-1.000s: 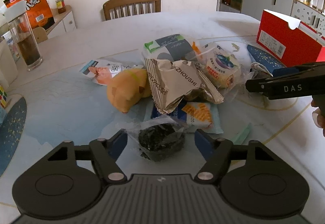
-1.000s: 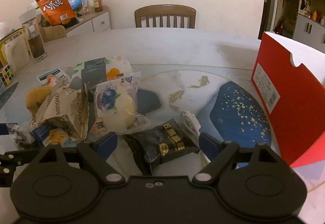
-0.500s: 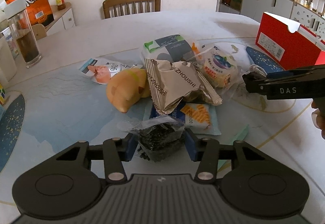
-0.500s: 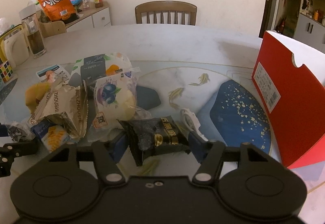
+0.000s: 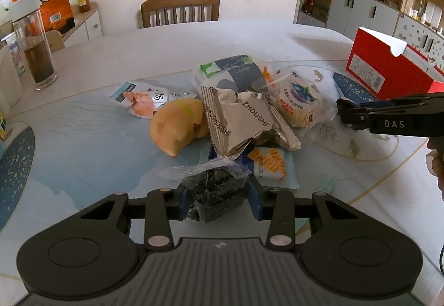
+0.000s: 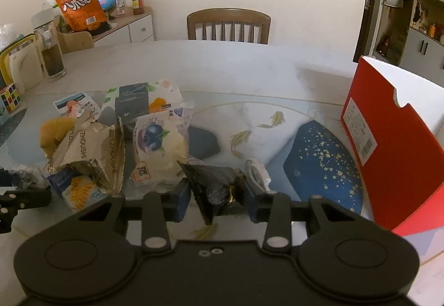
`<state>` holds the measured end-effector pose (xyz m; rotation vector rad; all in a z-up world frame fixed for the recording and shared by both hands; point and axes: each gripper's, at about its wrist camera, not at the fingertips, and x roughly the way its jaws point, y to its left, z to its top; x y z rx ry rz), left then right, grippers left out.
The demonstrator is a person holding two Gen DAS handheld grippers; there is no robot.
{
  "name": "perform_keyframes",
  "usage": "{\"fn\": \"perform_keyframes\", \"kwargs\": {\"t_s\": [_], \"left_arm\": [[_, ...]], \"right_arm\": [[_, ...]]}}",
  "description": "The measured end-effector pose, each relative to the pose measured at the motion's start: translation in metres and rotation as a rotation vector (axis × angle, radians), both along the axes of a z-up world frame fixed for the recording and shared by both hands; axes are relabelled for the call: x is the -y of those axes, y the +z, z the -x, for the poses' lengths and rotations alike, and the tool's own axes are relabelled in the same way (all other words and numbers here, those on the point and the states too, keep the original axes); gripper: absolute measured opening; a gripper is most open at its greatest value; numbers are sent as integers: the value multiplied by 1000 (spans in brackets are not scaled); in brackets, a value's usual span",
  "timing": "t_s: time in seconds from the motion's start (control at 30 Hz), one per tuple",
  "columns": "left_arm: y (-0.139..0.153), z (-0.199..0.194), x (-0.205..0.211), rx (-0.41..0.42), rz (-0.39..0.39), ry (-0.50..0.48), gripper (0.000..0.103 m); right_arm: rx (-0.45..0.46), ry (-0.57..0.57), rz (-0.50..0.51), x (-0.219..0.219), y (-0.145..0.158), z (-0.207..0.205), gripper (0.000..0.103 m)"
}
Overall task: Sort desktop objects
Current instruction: 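Grasp the black seaweed bag with the left tool while the right tool grasps the black snack packet, then carry both held packets over the red shoebox with both tools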
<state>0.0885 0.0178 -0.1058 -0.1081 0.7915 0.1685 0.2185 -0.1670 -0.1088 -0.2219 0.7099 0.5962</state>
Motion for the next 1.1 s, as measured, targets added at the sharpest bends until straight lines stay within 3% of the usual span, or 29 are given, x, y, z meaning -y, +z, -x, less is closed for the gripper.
{"fn": "perform_keyframes", "kwargs": {"t_s": [0.27,1.1], "left_arm": [[10,4,-3,20,24,1,38],[68,15,8,84,74,-96,38]], "right_arm": [[12,-31,-3,9,11,-1,30],[-57,-98,-173,52,67,29,30]]}}
